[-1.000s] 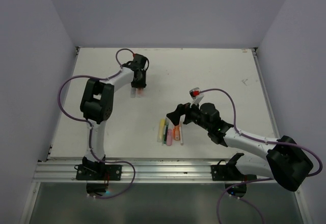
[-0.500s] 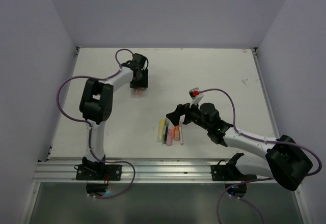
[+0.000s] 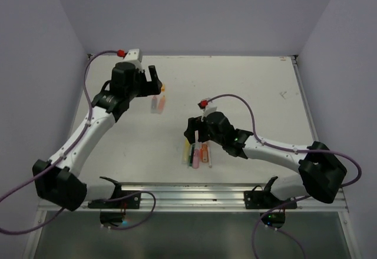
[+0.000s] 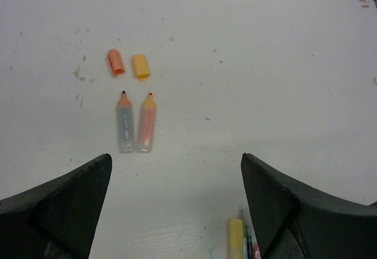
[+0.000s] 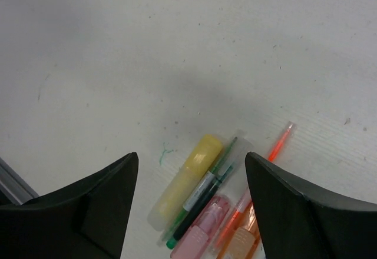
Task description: Open the pen caps
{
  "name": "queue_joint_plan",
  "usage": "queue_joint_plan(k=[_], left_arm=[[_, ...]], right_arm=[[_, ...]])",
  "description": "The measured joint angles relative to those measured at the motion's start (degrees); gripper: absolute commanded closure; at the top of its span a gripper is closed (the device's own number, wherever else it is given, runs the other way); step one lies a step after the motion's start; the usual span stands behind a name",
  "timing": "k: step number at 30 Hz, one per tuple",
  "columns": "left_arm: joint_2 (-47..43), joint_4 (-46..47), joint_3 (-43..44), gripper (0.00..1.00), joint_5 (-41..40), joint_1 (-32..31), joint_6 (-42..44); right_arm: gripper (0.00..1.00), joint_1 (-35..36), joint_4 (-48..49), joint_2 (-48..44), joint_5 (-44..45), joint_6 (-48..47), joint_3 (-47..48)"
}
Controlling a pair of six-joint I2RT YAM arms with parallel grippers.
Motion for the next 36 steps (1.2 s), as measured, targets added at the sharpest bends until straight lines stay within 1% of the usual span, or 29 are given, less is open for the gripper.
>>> queue_joint_plan(k=[3, 7, 9, 12, 15, 18, 21, 26, 30, 36], left_arm=[[-10.1, 2.4, -8.3, 0.0, -1.6, 0.0, 0.2], [-18.8, 3.7, -18.1, 0.0, -4.6, 0.0, 0.4], [-22.8, 3.3, -22.2, 0.0, -5.8, 0.0, 0.6], [-27.8, 2.8, -25.4, 0.0, -7.0, 0.0, 0.9], [-31.5, 3.1, -26.7, 0.0, -7.5, 0.0, 1.7], [-32.8, 3.2, -27.9, 0.0, -7.6, 0.0, 2.1], [-31.8, 3.0, -28.2, 0.0, -7.6, 0.0, 2.3], [-30.8, 2.6, -28.2, 0.0, -7.7, 0.0, 3.0], [-30.9, 2.6, -28.2, 0.0, -7.7, 0.0, 3.2], [-30.9, 2.6, -28.2, 0.0, -7.6, 0.0, 3.2]], right_arm=[[0.34, 2.7, -4.9, 4.7, 3.1, 1.2, 4.6], [0.41, 5.8, -12.0, 11.1, 7.1, 3.4, 8.6], [0.48, 7.3, -15.0, 13.8, 8.3, 4.3, 10.3], [0.52, 9.5, -18.8, 17.6, 10.0, 5.9, 13.3], [0.55, 11.2, -21.7, 20.2, 11.3, 7.1, 16.0], [0.57, 11.9, -23.9, 22.4, 12.0, 8.1, 18.6], [0.6, 11.9, -25.0, 24.4, 12.4, 8.7, 20.3], [0.61, 12.3, -25.5, 27.3, 12.5, 8.6, 22.1], [0.59, 13.3, -25.6, 29.6, 12.3, 7.2, 24.5], [0.5, 14.4, -25.8, 30.6, 11.4, 5.7, 25.7]])
